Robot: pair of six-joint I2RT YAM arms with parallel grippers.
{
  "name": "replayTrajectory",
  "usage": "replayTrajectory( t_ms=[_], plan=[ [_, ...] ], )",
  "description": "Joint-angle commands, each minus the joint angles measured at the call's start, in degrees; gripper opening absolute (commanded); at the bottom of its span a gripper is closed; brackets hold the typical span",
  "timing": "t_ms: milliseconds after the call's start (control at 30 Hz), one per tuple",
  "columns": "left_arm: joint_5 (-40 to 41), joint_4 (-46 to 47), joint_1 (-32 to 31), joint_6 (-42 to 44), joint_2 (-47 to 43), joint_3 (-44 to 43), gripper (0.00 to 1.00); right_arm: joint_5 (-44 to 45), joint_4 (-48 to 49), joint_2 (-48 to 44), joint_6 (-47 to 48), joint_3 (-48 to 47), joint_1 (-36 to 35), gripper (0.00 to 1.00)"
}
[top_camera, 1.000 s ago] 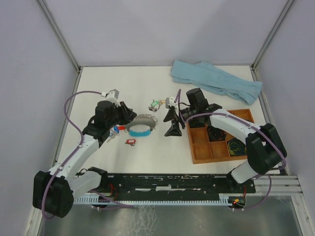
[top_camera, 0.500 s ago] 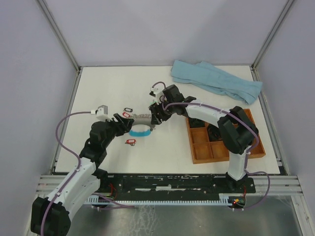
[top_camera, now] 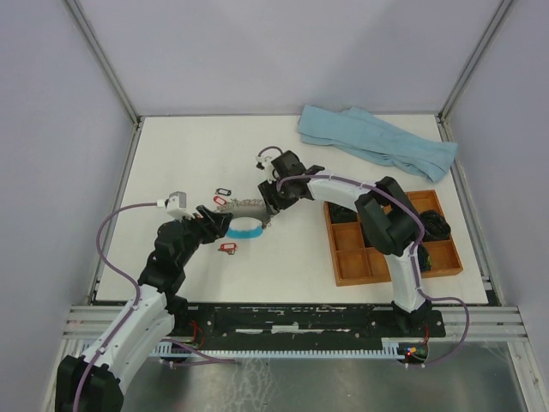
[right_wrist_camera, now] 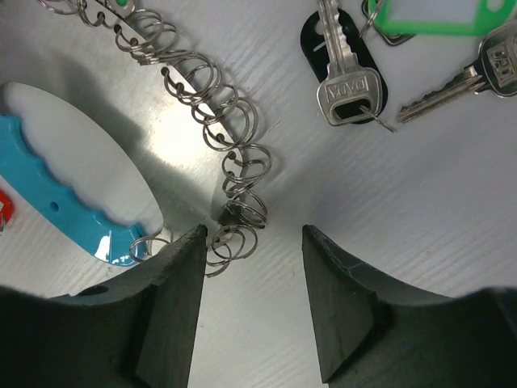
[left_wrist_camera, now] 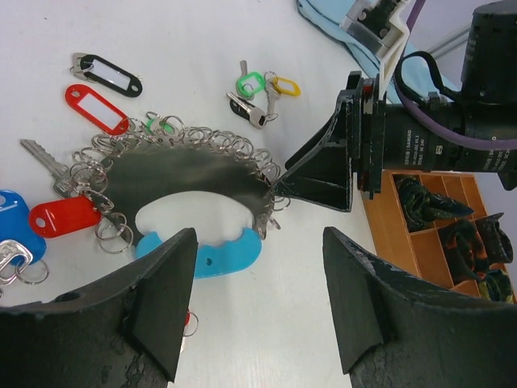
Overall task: Remove the keys from the keyring
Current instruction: Pick up the key from the center of the board.
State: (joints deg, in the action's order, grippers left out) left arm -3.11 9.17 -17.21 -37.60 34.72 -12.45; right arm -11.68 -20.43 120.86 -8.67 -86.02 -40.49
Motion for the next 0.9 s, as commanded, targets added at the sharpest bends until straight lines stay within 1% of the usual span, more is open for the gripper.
replayTrajectory(
  t_ms=[0, 100, 200, 367, 467, 533, 633, 733, 867],
  plan=[
    [-1.12, 3.96, -0.07, -1.71, -0.88, 0.25, 0.70, -0.69, -0.57, 1.67, 0.78, -4.10, 0.08, 0.58],
    [-2.13, 4.18, -0.04, -2.13, -1.06, 0.31, 0.70, -3.43, -1.13, 2.93, 0.37, -5.14, 0.45, 0.58],
    [-3.11, 4.28, -0.06, -2.68, -1.40, 0.64, 0.70, -6.06, -1.42, 3.59, -0.10, -5.43, 0.78, 0.53],
    [-4.18, 3.96, -0.01, -3.59, -2.72, 1.21, 0.69, -6.25, -2.10, 4.23, -0.11, -6.03, 0.80, 0.46],
    [-4.54, 3.56, -0.03, -4.03, -3.67, 1.53, 0.69, -5.76, -3.02, 4.92, -0.25, -6.84, 0.83, 0.39],
    [-4.96, 3.13, -0.04, -4.19, -4.21, 1.64, 0.69, -5.83, -2.89, 4.64, -0.33, -6.68, 0.85, 0.33],
    [-5.67, 2.38, -0.02, -4.36, -5.24, 1.52, 0.69, -7.19, -2.03, 3.26, -0.16, -5.85, 1.37, 0.20],
    [-6.45, 1.46, -0.07, -4.12, -6.22, 1.38, 0.69, -9.88, -0.92, 1.18, -0.28, -4.89, 2.56, 0.10],
    [-7.11, 1.82, -0.06, -4.05, -7.06, 1.63, 0.69, -15.38, 0.91, -2.82, -0.17, -3.21, 4.39, 0.04]
  ],
)
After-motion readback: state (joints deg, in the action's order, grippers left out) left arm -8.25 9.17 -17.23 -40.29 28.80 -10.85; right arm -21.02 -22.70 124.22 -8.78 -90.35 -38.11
